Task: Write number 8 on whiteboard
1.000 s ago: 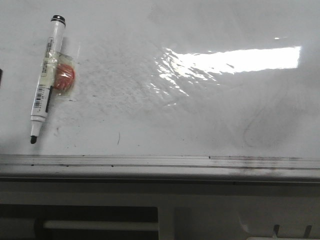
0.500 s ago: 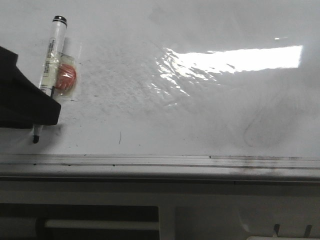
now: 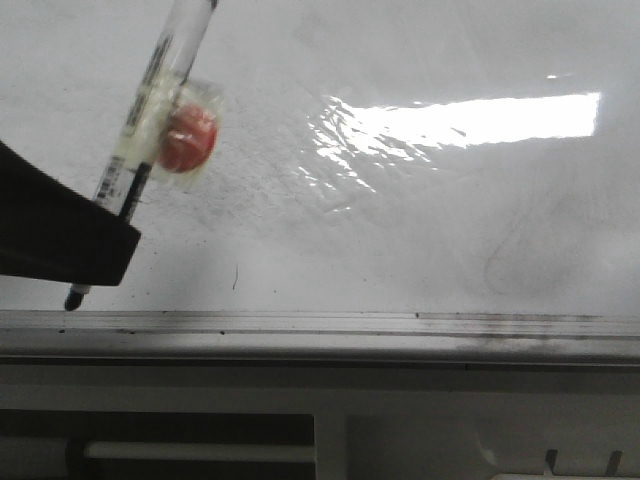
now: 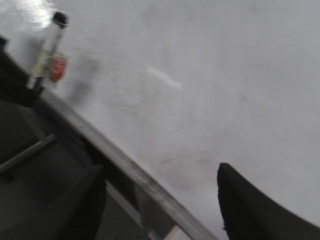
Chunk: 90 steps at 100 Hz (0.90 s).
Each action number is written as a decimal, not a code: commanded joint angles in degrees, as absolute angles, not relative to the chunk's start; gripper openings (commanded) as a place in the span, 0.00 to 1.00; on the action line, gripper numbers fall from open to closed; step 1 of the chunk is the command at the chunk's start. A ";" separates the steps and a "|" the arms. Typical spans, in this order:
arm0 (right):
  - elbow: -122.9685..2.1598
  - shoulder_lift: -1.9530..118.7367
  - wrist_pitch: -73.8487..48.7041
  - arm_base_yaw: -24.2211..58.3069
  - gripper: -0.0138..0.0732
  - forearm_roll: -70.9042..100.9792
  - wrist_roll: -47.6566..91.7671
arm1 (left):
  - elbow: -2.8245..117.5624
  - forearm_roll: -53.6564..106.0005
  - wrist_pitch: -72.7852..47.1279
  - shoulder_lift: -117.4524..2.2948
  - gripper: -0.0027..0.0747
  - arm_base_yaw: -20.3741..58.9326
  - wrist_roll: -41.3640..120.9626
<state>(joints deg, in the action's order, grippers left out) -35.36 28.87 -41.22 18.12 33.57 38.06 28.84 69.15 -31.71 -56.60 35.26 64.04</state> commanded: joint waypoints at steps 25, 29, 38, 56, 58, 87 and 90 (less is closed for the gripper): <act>-40.10 42.26 -41.49 28.91 0.64 60.68 66.24 | 30.70 92.77 -50.99 -55.12 0.01 35.42 93.64; -40.42 43.91 -40.77 30.14 0.64 61.86 67.37 | 30.70 92.63 -51.93 -55.12 0.01 35.42 93.64; -41.63 47.25 -40.03 32.54 0.64 65.69 71.77 | 30.70 92.53 -53.61 -55.12 0.01 35.42 93.64; -44.70 53.97 -39.17 36.27 0.64 73.98 79.78 | 30.70 92.49 -53.76 -55.12 0.01 35.42 93.64; -45.11 54.73 -38.95 36.52 0.64 74.10 80.05 | 30.70 92.49 -53.81 -55.12 0.01 35.42 93.64; -48.65 61.46 -38.59 38.59 0.52 74.75 80.03 | 30.70 92.49 -54.43 -55.12 0.01 35.42 93.64; -48.65 61.69 -38.59 38.59 0.45 74.75 80.03 | 30.70 92.49 -54.43 -55.12 0.01 35.42 93.64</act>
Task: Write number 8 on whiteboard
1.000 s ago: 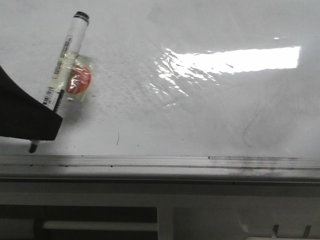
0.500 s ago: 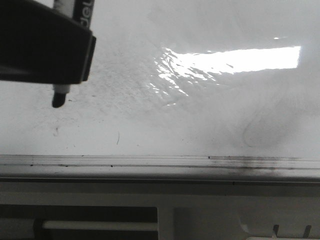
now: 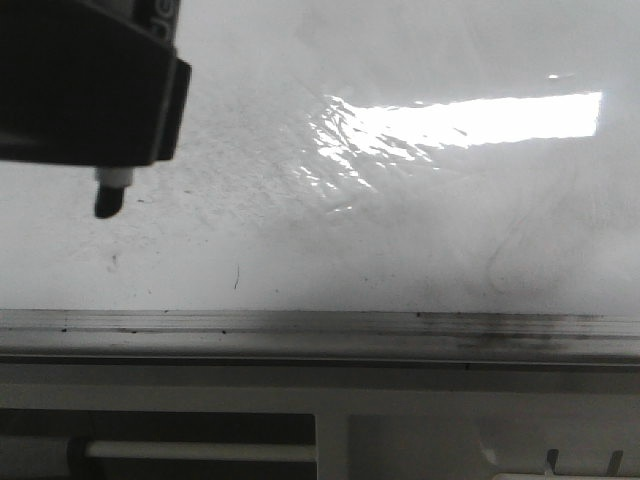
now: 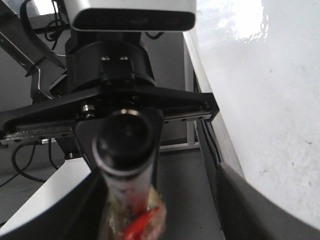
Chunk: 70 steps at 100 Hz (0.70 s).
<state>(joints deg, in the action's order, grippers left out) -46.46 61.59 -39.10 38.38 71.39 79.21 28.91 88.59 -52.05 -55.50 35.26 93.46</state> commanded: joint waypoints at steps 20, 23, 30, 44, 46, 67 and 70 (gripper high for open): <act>-48.65 61.94 -38.84 38.59 0.09 74.75 80.03 | 30.70 92.49 -54.43 -55.01 0.02 35.42 93.64; -48.65 61.94 -38.98 38.59 0.09 74.63 80.03 | 30.70 92.49 -54.43 -54.91 0.03 35.42 93.52; -48.65 61.36 -39.64 38.47 0.09 72.84 80.03 | 30.70 92.49 -54.43 -54.30 0.13 35.16 93.05; -48.75 58.23 -39.23 38.47 0.09 56.63 72.26 | 30.70 91.48 -52.05 -49.65 0.49 33.13 90.13; -48.75 57.76 -39.10 38.47 0.09 53.25 70.19 | 30.70 90.95 -51.53 -48.98 0.52 32.81 89.35; -49.87 48.79 -34.03 38.47 0.09 27.49 51.92 | 30.70 76.70 -46.10 -37.77 0.59 27.22 77.19; -50.22 47.37 -32.73 38.47 0.09 25.07 49.31 | 30.70 74.72 -45.10 -35.98 0.57 26.50 74.59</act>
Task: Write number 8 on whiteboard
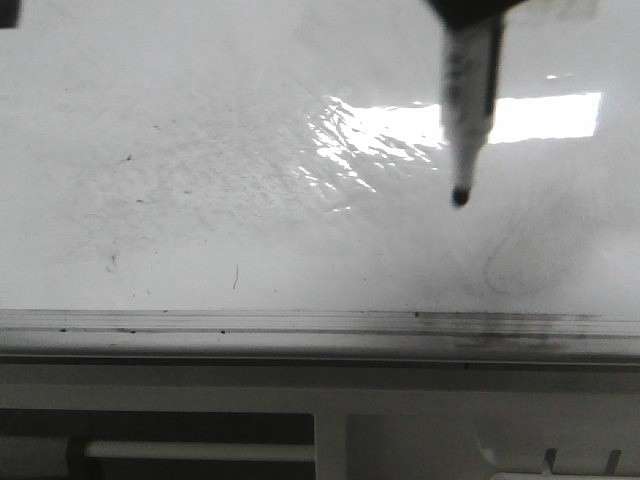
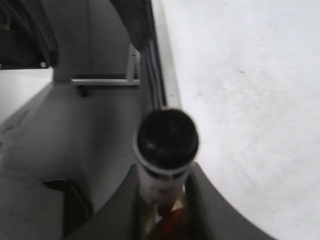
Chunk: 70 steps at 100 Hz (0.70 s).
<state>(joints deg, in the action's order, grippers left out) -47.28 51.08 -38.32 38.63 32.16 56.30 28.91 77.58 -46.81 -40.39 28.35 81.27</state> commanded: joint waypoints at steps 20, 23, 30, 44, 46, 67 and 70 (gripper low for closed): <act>-44.01 39.50 -6.07 38.67 0.12 22.10 41.43 | 30.70 71.67 -40.58 -29.06 0.39 22.32 67.49; -41.96 39.15 -1.99 38.67 0.12 21.31 41.43 | 30.70 71.84 -40.17 -28.48 0.37 22.04 67.49; -36.85 39.15 8.36 38.67 0.12 20.14 42.97 | 30.70 71.93 -39.49 -28.18 0.33 21.63 67.49; -31.68 40.60 19.24 38.67 0.12 20.14 43.47 | 30.70 72.07 -39.69 -28.18 0.28 21.52 67.49; -31.56 41.02 19.24 38.67 0.12 20.14 43.47 | 30.70 72.06 -39.82 -28.18 0.27 21.52 67.49; -31.56 45.86 20.88 38.67 0.12 20.14 43.47 | 30.70 72.25 -39.83 -28.18 0.02 21.52 67.49; -31.56 46.76 21.44 38.67 0.12 20.14 43.47 | 30.70 72.25 -39.83 -28.18 0.01 21.52 67.49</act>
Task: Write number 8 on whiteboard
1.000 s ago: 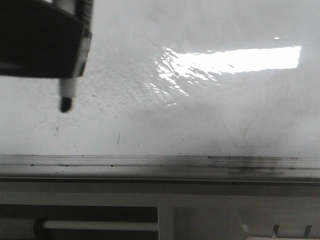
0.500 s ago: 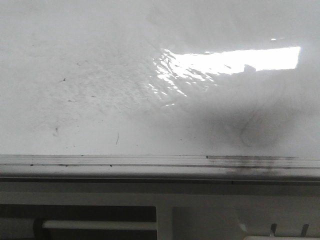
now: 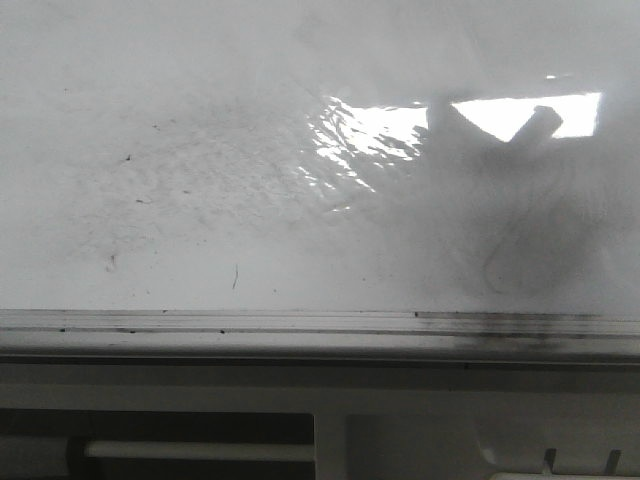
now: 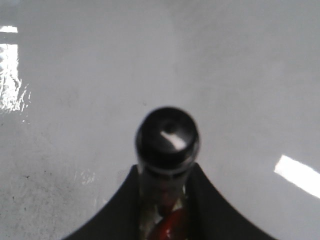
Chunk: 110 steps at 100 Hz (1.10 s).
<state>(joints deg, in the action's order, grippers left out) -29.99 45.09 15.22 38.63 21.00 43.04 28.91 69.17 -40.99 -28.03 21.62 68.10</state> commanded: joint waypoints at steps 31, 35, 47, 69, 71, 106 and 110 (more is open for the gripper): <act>-31.45 54.20 25.73 36.91 0.12 24.11 43.47 | 30.27 72.25 -42.09 -28.18 0.01 21.52 67.49; -31.45 54.87 25.73 36.11 0.12 24.68 43.47 | 30.27 72.25 -42.92 -28.18 0.01 21.52 67.49; -31.45 56.57 25.33 35.14 0.12 24.68 43.47 | 30.27 72.25 -44.25 -28.18 0.01 21.52 67.49; -31.45 59.44 19.45 37.83 0.12 24.68 43.35 | 30.27 72.25 -44.76 -28.18 0.01 21.52 67.49; -31.45 59.60 19.22 37.94 0.12 24.68 43.35 | 30.27 72.25 -44.76 -28.18 0.01 21.52 67.49; -31.37 52.35 8.18 31.10 0.12 24.79 49.54 | 30.27 72.25 -44.76 -28.18 0.01 21.52 67.49; -31.37 50.97 6.17 29.22 0.12 24.80 49.54 | 30.27 72.25 -44.76 -28.18 0.01 21.52 67.49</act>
